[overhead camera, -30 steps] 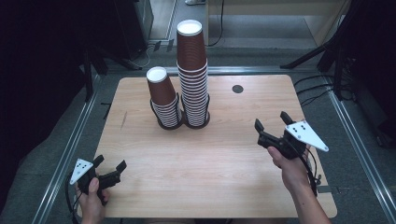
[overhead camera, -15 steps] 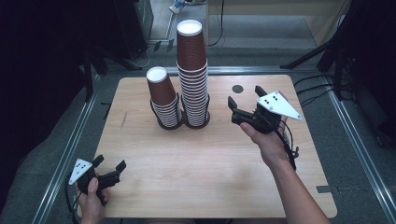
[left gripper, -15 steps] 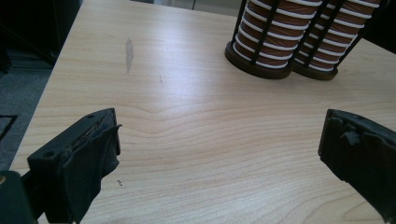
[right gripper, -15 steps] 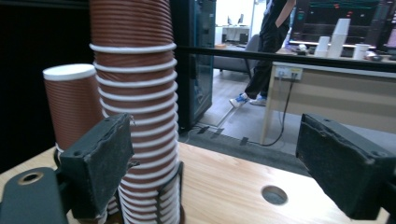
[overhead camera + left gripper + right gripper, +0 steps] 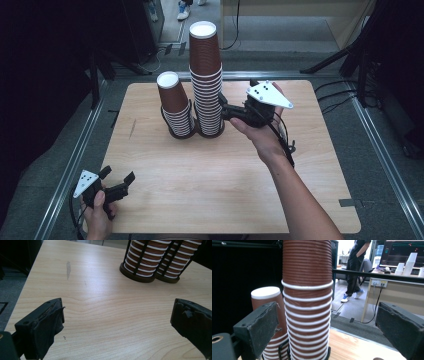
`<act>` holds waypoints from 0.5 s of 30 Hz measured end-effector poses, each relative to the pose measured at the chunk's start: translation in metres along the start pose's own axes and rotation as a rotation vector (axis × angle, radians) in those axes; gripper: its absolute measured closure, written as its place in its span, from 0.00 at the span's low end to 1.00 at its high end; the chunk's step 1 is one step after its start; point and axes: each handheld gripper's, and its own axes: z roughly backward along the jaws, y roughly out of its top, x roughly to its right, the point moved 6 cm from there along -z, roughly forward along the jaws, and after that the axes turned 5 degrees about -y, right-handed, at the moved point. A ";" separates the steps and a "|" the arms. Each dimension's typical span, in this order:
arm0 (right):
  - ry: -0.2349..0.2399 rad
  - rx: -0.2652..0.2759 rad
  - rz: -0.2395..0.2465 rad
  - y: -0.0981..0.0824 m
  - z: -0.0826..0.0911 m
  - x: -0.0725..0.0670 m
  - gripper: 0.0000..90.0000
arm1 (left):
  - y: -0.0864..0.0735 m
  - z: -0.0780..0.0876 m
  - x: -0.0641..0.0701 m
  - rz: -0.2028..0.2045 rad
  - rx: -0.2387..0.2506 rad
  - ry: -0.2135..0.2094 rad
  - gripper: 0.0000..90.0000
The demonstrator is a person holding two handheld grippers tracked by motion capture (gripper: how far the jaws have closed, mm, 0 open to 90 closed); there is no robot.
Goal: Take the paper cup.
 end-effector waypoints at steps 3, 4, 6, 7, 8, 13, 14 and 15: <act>0.005 0.001 -0.001 0.006 -0.008 -0.005 0.05 | 0.000 0.000 0.000 0.003 0.001 -0.001 0.00; 0.005 0.000 -0.002 0.008 -0.011 -0.007 0.05 | 0.000 0.000 0.000 0.003 0.001 -0.001 0.00; 0.009 0.000 -0.005 0.012 -0.016 -0.012 0.05 | 0.000 0.000 0.000 0.002 0.001 -0.002 0.00; 0.009 0.003 -0.004 0.015 -0.018 -0.015 0.05 | 0.000 0.000 0.000 0.002 0.002 -0.002 0.00; 0.011 0.003 -0.004 0.017 -0.020 -0.017 0.05 | 0.000 0.000 0.000 0.001 0.002 -0.002 0.00; 0.008 0.003 -0.006 0.026 -0.033 -0.024 0.04 | 0.000 0.000 0.000 0.001 -0.001 -0.006 0.00; 0.008 0.003 -0.014 0.028 -0.037 -0.025 0.04 | 0.000 0.000 0.000 0.003 -0.001 -0.007 0.00; 0.008 0.004 -0.027 0.032 -0.043 -0.027 0.04 | 0.000 0.000 0.000 0.003 0.000 -0.009 0.00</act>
